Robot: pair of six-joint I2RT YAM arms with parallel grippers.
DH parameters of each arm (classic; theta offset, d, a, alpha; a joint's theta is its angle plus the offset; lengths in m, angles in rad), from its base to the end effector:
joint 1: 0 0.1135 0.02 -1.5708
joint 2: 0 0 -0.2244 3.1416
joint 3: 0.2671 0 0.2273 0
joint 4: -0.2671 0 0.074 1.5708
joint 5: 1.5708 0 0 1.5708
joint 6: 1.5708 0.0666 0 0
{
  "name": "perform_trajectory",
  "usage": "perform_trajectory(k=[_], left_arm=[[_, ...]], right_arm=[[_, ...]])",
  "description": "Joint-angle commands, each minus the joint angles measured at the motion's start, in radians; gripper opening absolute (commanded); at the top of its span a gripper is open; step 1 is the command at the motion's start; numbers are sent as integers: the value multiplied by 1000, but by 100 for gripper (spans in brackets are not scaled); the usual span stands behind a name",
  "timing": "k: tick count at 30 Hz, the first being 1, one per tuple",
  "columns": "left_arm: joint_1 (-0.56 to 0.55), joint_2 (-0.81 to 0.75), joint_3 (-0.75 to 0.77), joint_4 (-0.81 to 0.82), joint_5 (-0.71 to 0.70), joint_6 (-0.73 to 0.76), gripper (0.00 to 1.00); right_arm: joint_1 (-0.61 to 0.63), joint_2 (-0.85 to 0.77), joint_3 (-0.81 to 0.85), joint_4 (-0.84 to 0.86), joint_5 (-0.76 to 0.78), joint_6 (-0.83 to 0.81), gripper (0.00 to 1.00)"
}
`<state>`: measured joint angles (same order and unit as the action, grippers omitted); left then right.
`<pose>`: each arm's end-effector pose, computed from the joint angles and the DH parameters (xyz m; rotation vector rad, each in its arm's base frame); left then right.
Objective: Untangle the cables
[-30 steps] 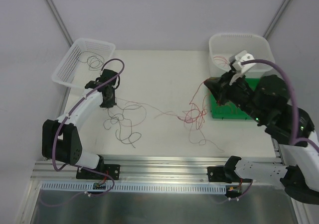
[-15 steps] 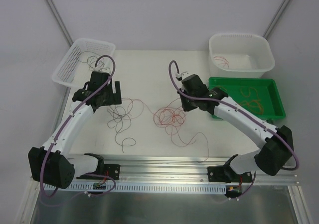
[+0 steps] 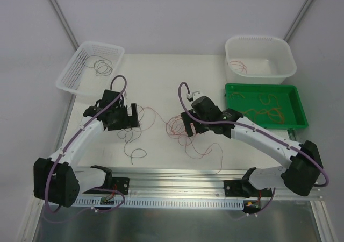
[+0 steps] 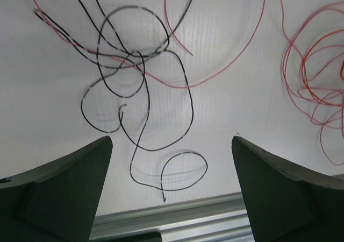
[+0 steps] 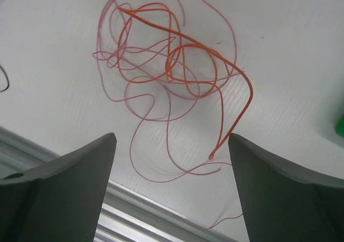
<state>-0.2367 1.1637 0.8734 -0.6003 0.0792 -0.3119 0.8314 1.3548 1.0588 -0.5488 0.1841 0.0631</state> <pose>0.2386 -0.0630 0.2051 -0.0586 2.4867 -0.3333 0.2056 0.2073 0.2218 -0.8229 2.2607 0.1948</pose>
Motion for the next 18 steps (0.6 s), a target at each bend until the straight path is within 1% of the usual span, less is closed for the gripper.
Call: perform_trajectory(k=[1, 5, 7, 9, 10, 11, 12, 14, 16, 17, 18], left_arm=[[-32, -42, -60, -3, 91, -70, 94], [-130, 7, -93, -4, 15, -125, 93], [-186, 55, -86, -3, -45, -145, 92], [-220, 94, -62, -4, -100, -165, 89], [-245, 134, -53, -3, -158, -168, 87], [-251, 151, -42, -4, -176, -170, 81], [-257, 168, -24, -4, -188, -170, 78], [-268, 211, -8, -4, -225, -171, 74], [-282, 256, 15, -6, -255, -167, 72], [-295, 272, 22, -7, -292, -159, 71], [-305, 286, 36, -7, -306, -158, 66]], right_arm=[[41, -108, -43, 38, 3, -17, 91], [52, -196, -114, 76, -46, -22, 95], [63, -246, -138, 82, -52, -22, 96], [69, -278, -170, 82, -54, -23, 96], [69, -314, -181, 84, -52, -23, 96], [71, -330, -204, 84, -52, -23, 96], [71, -348, -213, 84, -52, -23, 96], [74, -402, -235, 84, -57, -22, 96], [72, -433, -263, 82, -51, -23, 96], [72, -466, -272, 81, -46, -23, 96], [74, -479, -290, 85, -40, -25, 96]])
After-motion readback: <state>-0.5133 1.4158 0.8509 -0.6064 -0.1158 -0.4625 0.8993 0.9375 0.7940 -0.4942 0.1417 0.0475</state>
